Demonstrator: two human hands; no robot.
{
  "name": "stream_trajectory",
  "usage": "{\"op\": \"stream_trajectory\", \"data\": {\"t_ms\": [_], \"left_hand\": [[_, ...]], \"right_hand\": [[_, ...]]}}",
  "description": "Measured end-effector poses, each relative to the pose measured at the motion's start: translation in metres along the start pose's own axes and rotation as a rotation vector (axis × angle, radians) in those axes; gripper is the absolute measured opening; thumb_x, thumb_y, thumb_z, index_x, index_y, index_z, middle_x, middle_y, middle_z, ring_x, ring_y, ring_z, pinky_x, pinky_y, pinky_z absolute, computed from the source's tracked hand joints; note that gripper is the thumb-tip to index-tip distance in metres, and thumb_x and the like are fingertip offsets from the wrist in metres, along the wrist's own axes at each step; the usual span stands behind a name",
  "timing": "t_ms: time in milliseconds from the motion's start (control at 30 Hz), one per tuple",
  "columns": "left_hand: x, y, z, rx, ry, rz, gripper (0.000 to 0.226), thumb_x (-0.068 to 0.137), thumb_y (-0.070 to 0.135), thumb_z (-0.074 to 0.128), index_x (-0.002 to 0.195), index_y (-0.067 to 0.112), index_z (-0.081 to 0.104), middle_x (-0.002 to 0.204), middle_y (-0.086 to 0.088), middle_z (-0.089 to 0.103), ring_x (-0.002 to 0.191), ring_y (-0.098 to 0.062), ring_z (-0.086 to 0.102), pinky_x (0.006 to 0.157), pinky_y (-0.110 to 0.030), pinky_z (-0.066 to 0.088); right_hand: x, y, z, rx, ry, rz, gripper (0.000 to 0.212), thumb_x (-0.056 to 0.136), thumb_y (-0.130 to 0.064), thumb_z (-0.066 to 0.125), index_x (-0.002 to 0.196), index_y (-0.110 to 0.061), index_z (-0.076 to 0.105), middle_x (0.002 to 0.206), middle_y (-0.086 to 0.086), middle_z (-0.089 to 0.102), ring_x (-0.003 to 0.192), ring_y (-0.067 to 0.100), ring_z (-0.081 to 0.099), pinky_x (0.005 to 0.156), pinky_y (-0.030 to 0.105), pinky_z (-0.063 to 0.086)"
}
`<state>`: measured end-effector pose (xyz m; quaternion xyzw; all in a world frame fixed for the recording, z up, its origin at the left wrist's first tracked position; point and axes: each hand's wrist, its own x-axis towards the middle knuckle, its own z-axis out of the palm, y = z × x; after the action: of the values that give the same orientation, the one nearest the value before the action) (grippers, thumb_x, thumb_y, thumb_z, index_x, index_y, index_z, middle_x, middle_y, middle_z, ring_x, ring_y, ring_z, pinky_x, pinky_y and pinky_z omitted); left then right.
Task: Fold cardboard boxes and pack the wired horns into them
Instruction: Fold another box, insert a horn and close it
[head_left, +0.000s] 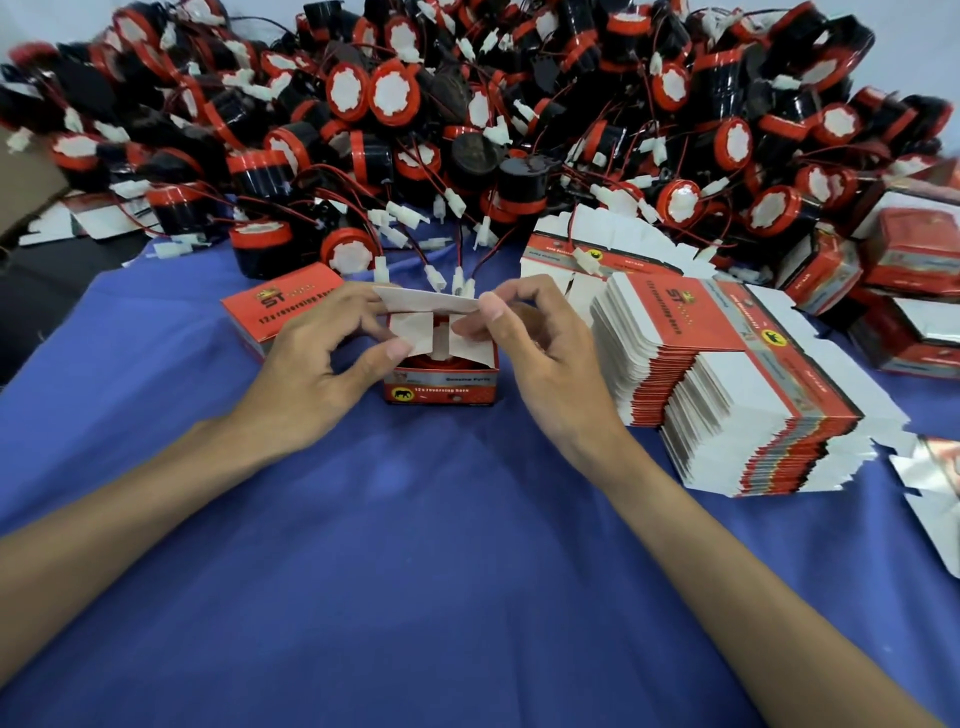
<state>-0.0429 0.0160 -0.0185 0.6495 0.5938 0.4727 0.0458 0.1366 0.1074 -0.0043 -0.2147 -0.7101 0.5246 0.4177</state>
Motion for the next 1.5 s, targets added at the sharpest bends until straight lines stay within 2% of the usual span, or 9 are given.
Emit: {"op": "stream_trajectory", "data": {"t_ms": [167, 333, 600, 733, 900, 1100, 1233, 1400, 1500], "left_hand": [[-0.001, 0.005, 0.0, -0.131, 0.141, -0.091, 0.038, 0.089, 0.039, 0.051, 0.069, 0.006, 0.049, 0.106, 0.01, 0.071, 0.097, 0.011, 0.062, 0.075, -0.008, 0.045], [-0.001, 0.006, 0.003, -0.361, 0.161, -0.202, 0.03, 0.077, 0.042, 0.064, 0.094, 0.025, 0.046, 0.096, 0.014, 0.073, 0.101, -0.008, 0.068, 0.08, -0.024, 0.054], [0.0, 0.006, 0.001, -0.035, -0.035, -0.018, 0.039, 0.086, 0.014, 0.06, 0.125, 0.016, 0.056, 0.126, 0.0, 0.061, 0.119, 0.007, 0.052, 0.101, -0.014, 0.039], [-0.002, 0.007, -0.003, 0.012, -0.141, 0.023, 0.053, 0.085, 0.038, 0.059, 0.13, 0.009, 0.056, 0.134, -0.001, 0.057, 0.127, -0.007, 0.05, 0.106, -0.02, 0.037], [0.001, 0.006, -0.001, 0.064, -0.083, 0.045, 0.043, 0.09, 0.023, 0.062, 0.129, 0.007, 0.055, 0.129, -0.002, 0.06, 0.121, -0.001, 0.052, 0.103, -0.015, 0.038], [0.002, 0.006, -0.003, 0.048, -0.103, 0.091, 0.054, 0.093, 0.043, 0.052, 0.126, 0.0, 0.057, 0.126, -0.005, 0.062, 0.12, -0.011, 0.056, 0.104, -0.022, 0.042], [0.002, 0.006, 0.001, 0.047, -0.067, 0.128, 0.042, 0.095, 0.024, 0.06, 0.123, -0.007, 0.056, 0.124, -0.009, 0.061, 0.12, -0.017, 0.056, 0.106, -0.026, 0.043], [0.002, 0.002, 0.0, 0.077, -0.083, 0.205, 0.053, 0.097, 0.038, 0.05, 0.125, -0.007, 0.052, 0.126, -0.009, 0.059, 0.121, -0.015, 0.055, 0.107, -0.026, 0.042], [0.003, -0.003, -0.001, 0.105, -0.048, 0.272, 0.045, 0.092, 0.025, 0.058, 0.124, -0.006, 0.052, 0.124, -0.009, 0.06, 0.118, -0.016, 0.057, 0.104, -0.028, 0.044]], "right_hand": [[-0.002, 0.0, -0.005, 0.061, -0.046, 0.03, 0.004, 0.092, -0.017, 0.06, 0.089, -0.02, 0.061, 0.088, -0.004, 0.074, 0.093, 0.012, 0.07, 0.083, 0.028, 0.055], [-0.004, 0.002, -0.004, 0.074, -0.119, 0.077, 0.022, 0.092, -0.005, 0.056, 0.1, -0.021, 0.069, 0.087, -0.005, 0.072, 0.091, 0.008, 0.066, 0.081, 0.023, 0.053], [-0.006, 0.004, 0.0, 0.053, -0.17, 0.1, 0.031, 0.092, -0.004, 0.06, 0.114, -0.026, 0.064, 0.106, 0.008, 0.073, 0.118, 0.016, 0.06, 0.103, 0.04, 0.046], [-0.007, 0.005, -0.002, 0.042, -0.159, 0.107, 0.031, 0.092, -0.003, 0.061, 0.118, -0.02, 0.066, 0.107, 0.007, 0.072, 0.119, 0.015, 0.059, 0.103, 0.038, 0.047], [-0.006, 0.005, 0.0, -0.028, -0.127, 0.066, 0.029, 0.09, 0.0, 0.062, 0.115, -0.014, 0.068, 0.108, 0.007, 0.072, 0.106, 0.009, 0.065, 0.093, 0.027, 0.052], [-0.006, 0.009, 0.001, -0.144, -0.051, 0.005, 0.024, 0.085, -0.002, 0.068, 0.108, -0.007, 0.072, 0.106, 0.001, 0.072, 0.101, 0.004, 0.066, 0.091, 0.025, 0.053], [-0.007, 0.008, 0.001, -0.286, 0.034, -0.12, 0.02, 0.082, -0.004, 0.073, 0.101, -0.008, 0.075, 0.098, 0.002, 0.074, 0.093, 0.0, 0.066, 0.085, 0.015, 0.051], [-0.014, 0.007, 0.009, -0.752, 0.153, -0.473, 0.027, 0.076, -0.018, 0.077, 0.103, -0.01, 0.075, 0.084, 0.003, 0.075, 0.075, 0.025, 0.064, 0.068, 0.038, 0.055], [-0.015, 0.004, 0.009, -1.014, 0.236, -0.592, 0.022, 0.079, -0.028, 0.076, 0.093, -0.011, 0.077, 0.071, 0.001, 0.071, 0.065, 0.026, 0.06, 0.057, 0.036, 0.051]]}}
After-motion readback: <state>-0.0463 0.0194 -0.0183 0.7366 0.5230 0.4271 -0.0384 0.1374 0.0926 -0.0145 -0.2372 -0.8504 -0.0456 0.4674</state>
